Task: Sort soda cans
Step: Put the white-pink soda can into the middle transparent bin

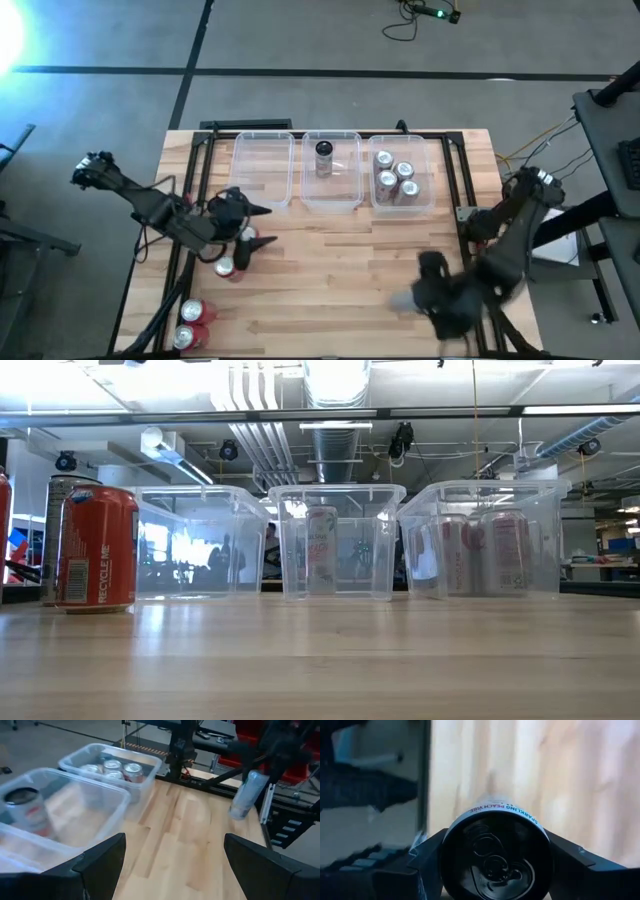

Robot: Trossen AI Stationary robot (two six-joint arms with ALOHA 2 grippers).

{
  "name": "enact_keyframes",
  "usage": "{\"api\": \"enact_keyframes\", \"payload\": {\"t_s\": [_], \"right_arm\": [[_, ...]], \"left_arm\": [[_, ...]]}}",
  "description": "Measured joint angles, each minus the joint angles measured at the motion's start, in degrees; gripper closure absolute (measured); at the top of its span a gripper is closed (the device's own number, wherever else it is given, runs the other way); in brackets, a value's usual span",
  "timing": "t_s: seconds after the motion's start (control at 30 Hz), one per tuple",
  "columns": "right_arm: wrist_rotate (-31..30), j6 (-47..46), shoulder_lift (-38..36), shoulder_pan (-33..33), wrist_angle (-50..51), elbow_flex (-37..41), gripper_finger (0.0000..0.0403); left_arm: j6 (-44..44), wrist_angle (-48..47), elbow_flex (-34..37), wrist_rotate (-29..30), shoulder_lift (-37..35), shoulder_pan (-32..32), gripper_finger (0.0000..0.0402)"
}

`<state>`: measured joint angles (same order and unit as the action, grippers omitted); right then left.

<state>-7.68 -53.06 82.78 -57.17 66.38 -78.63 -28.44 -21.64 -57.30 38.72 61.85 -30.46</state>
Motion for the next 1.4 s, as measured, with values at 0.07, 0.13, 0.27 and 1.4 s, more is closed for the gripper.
{"api": "enact_keyframes", "payload": {"t_s": [0.07,0.13,0.27,1.4], "right_arm": [[-2.8,6.2,0.0,4.3,0.8,-3.9,0.0155],[-5.4,12.7,0.0,9.2,0.9,-8.3,0.0155],[-7.8,25.7,0.0,19.7,1.4,-16.0,0.0155],[6.7,67.4,23.6,79.1,-7.3,-22.3,0.0154]], "left_arm": [[0.8,-2.4,0.0,0.4,-2.0,0.0,0.0080],[0.9,-5.1,0.0,0.4,-3.9,0.0,0.0080],[0.5,-11.3,0.0,0.4,-7.3,0.0,0.0080],[-20.5,-45.0,0.1,1.9,-24.0,0.0,0.0080]]}}
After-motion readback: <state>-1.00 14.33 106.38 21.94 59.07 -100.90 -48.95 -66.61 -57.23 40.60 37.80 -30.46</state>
